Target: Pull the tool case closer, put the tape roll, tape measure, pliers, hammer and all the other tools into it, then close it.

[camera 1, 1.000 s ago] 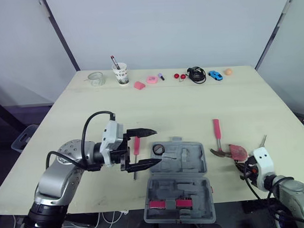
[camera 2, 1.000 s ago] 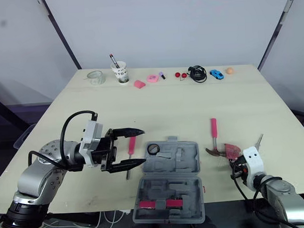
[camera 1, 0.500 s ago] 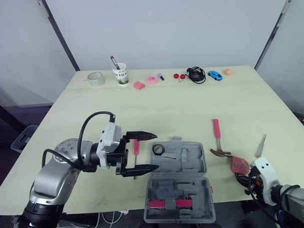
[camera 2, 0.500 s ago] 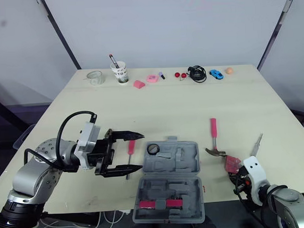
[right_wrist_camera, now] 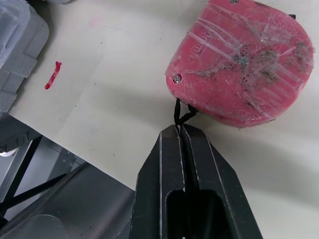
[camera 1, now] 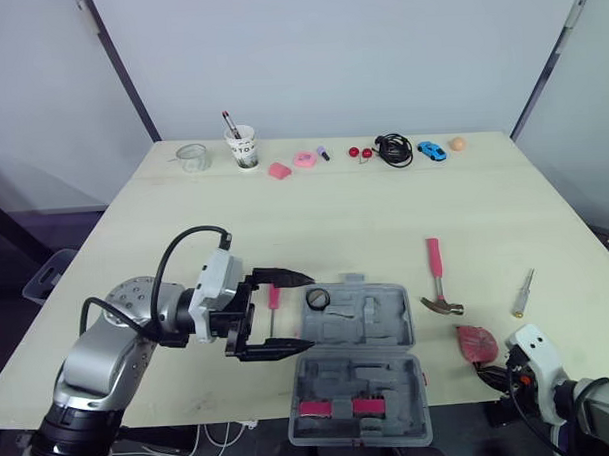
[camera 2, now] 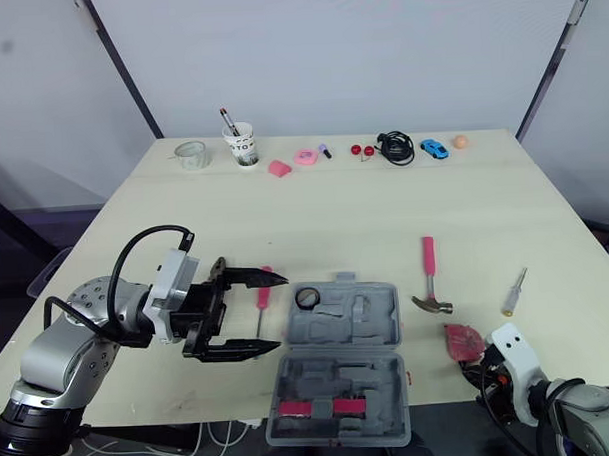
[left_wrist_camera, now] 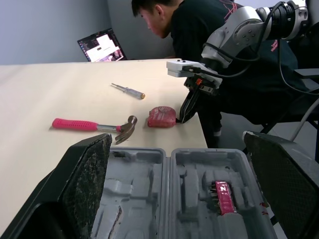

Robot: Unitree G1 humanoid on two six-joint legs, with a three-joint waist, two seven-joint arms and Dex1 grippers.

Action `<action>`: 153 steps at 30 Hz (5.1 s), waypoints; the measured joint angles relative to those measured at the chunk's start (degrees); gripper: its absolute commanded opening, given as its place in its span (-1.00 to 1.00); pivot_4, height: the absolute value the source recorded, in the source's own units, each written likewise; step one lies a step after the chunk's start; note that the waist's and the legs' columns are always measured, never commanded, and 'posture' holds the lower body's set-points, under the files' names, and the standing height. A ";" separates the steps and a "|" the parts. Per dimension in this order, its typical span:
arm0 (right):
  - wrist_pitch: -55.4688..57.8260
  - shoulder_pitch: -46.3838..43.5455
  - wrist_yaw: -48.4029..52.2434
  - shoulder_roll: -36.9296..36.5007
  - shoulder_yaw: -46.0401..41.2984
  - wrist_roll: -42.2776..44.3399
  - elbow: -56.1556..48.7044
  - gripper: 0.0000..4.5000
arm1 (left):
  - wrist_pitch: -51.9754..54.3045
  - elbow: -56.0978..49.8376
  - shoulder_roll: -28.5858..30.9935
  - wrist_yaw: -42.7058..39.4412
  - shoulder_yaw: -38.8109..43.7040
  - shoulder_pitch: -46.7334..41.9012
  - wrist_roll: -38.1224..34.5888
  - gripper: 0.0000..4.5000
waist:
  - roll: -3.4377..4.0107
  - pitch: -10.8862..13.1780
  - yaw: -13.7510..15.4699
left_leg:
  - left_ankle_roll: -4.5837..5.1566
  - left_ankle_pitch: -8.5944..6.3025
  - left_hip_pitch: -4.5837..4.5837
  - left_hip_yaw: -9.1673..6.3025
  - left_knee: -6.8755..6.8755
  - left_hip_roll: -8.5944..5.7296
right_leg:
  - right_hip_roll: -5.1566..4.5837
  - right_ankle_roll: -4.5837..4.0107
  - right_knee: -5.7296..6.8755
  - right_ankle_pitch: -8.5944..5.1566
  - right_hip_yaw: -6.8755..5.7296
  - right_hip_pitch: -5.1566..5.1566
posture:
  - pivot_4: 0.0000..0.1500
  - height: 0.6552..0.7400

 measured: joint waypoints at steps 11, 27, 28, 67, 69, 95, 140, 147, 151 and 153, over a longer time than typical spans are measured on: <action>-7.76 2.14 5.12 -2.10 0.18 -1.45 2.39 0.14 | -1.08 -0.41 3.10 -4.10 0.23 3.27 -1.38 1.00 | 0.00 0.00 0.25 | 0.00 0.00 0.00 0.02 0.02 0.00 | -0.02 0.00 -0.01 0.00 0.00 0.00 | 1.00 1.00; -36.12 2.84 23.67 -6.83 -3.80 -1.80 10.03 0.97 | -2.36 -0.82 4.78 -5.61 2.47 6.29 -2.35 1.00 | -0.04 0.06 0.95 | 0.00 0.00 0.04 0.08 0.05 0.01 | -0.03 0.00 0.01 0.00 0.00 0.01 | 1.00 1.00; -37.75 0.78 24.92 -6.87 -3.58 -1.80 11.75 0.97 | -2.36 -1.01 4.86 -5.61 2.54 6.30 -2.45 1.00 | -0.04 0.06 0.94 | 0.00 0.00 0.07 0.07 0.05 0.01 | -0.03 0.00 0.01 0.00 0.00 0.03 | 1.00 1.00; -58.75 -31.40 35.56 -8.03 13.82 -19.24 50.04 0.97 | -2.61 -2.26 4.47 -3.21 2.44 6.04 -3.67 1.00 | 0.09 0.18 0.94 | 0.00 0.01 0.11 0.15 0.09 0.00 | -0.04 -0.01 0.09 0.03 0.02 0.04 | 1.00 1.00; -58.92 -31.92 35.11 -7.66 14.10 -19.69 50.81 0.97 | -2.61 -2.19 4.23 -3.19 2.44 5.42 -3.71 1.00 | 0.09 0.18 0.90 | 0.00 0.01 0.12 0.14 0.10 0.00 | -0.03 0.00 0.10 0.03 0.03 0.04 | 1.00 1.00; -57.53 -31.45 35.15 -8.10 14.35 -18.88 50.17 0.33 | -2.67 -0.88 4.20 -4.43 2.41 3.99 -3.63 1.00 | 0.16 0.22 0.83 | 0.00 0.01 0.33 0.15 0.12 0.00 | -0.05 -0.02 0.09 0.03 0.03 0.26 | 1.00 1.00; -2.25 -65.40 32.56 4.54 46.07 -35.74 25.11 0.33 | -4.62 2.45 2.82 4.36 9.65 12.78 -1.71 1.00 | 0.28 0.31 0.92 | -0.01 0.01 -0.01 0.23 0.06 0.01 | -0.09 -0.02 0.19 0.03 -0.03 -0.16 | 1.00 1.00; -2.80 -65.45 32.30 6.07 48.17 -38.03 28.12 0.33 | -5.19 2.78 2.81 4.03 9.72 13.14 -1.40 1.00 | 0.28 0.31 0.81 | -0.01 0.01 -0.01 0.25 0.07 0.01 | -0.10 -0.02 0.18 0.03 -0.03 -0.16 | 1.00 1.00; -2.91 -65.45 31.77 8.02 48.20 -38.63 29.89 0.33 | -5.21 2.82 2.81 3.95 9.72 13.12 -1.40 1.00 | 0.28 0.31 0.70 | 0.00 0.01 0.00 0.25 0.06 0.02 | -0.09 -0.02 0.19 0.04 -0.03 -0.17 | 1.00 1.00; -3.16 -65.45 31.38 9.08 48.26 -38.88 30.22 0.33 | -5.21 3.00 2.80 3.90 9.66 12.77 -1.40 1.00 | 0.28 0.31 0.72 | -0.01 0.01 0.00 0.25 0.06 0.02 | -0.09 0.00 0.19 0.05 -0.03 -0.17 | 1.00 1.00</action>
